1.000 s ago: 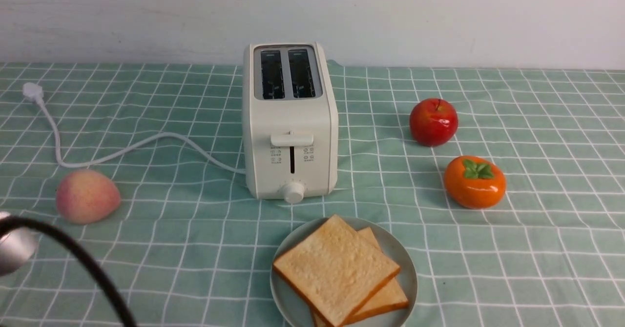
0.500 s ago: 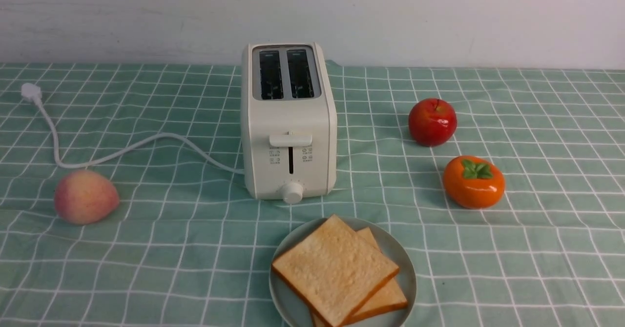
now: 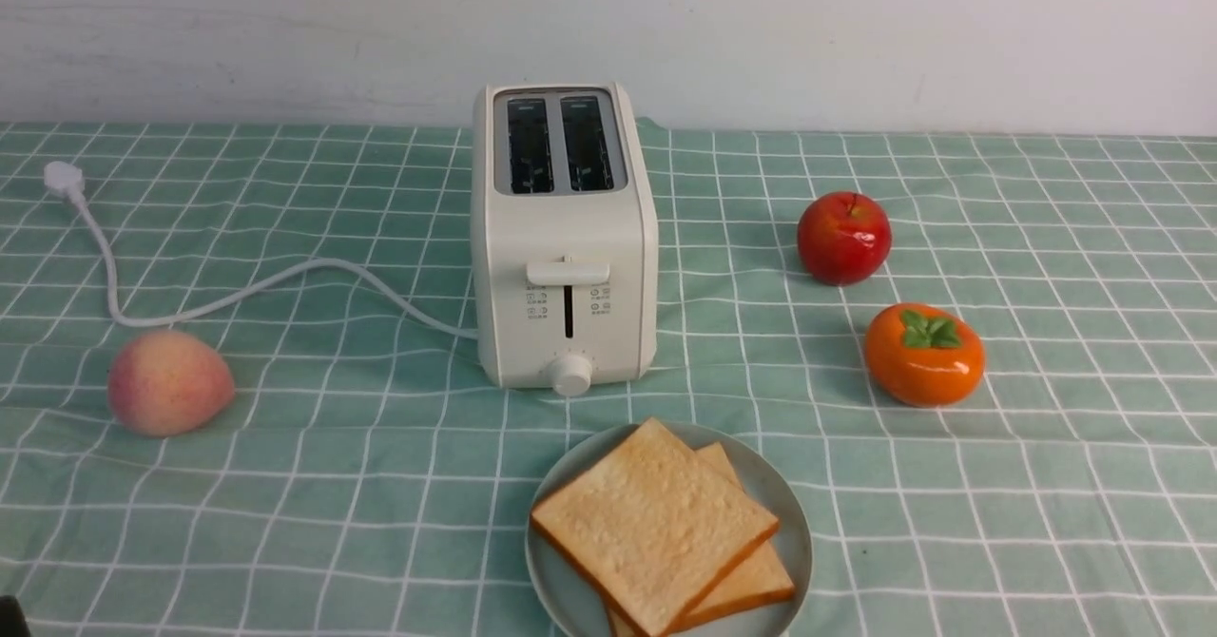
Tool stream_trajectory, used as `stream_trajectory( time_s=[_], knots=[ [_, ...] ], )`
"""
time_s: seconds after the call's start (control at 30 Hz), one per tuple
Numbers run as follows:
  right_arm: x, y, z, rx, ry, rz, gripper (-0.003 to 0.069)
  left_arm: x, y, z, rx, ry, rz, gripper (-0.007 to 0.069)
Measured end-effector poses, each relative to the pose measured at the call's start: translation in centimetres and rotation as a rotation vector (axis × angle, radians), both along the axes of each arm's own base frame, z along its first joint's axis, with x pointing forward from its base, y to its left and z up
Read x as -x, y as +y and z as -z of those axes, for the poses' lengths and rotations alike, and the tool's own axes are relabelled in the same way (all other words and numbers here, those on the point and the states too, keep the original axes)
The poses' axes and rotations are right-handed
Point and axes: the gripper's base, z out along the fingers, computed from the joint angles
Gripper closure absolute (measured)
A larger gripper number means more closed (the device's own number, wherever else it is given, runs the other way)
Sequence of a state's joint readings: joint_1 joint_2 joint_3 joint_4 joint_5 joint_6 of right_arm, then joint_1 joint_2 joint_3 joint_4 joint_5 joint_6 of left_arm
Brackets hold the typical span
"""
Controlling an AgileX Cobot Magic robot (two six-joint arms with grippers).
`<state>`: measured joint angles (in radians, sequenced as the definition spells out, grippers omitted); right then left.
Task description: Take toasted bread from bread machine on blue coffee table place on plate.
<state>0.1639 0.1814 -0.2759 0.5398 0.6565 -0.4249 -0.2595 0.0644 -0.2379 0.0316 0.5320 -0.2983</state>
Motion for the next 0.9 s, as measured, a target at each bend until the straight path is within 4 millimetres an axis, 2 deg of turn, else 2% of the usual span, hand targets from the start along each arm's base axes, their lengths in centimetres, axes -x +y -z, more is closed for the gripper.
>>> stream_trajectory(
  time_s=[0.2,0.27,0.43,0.9],
  knots=[
    [0.0,0.0,0.0,0.000,-0.001,0.000,0.0634,-0.6,0.7,6.7,-0.020,0.083,-0.175,0.0638],
    [0.0,0.0,0.0,0.000,-0.001,0.000,0.0631,-0.7,0.7,7.4,-0.008,0.095,-0.190,0.0638],
    [0.0,0.0,0.0,-0.001,-0.002,0.002,0.0626,-0.9,0.7,6.8,0.012,0.011,-0.190,0.0638],
    [0.0,0.0,0.0,-0.001,-0.003,0.002,0.0616,-0.9,0.0,6.8,0.018,0.011,-0.063,0.0638]
  ],
)
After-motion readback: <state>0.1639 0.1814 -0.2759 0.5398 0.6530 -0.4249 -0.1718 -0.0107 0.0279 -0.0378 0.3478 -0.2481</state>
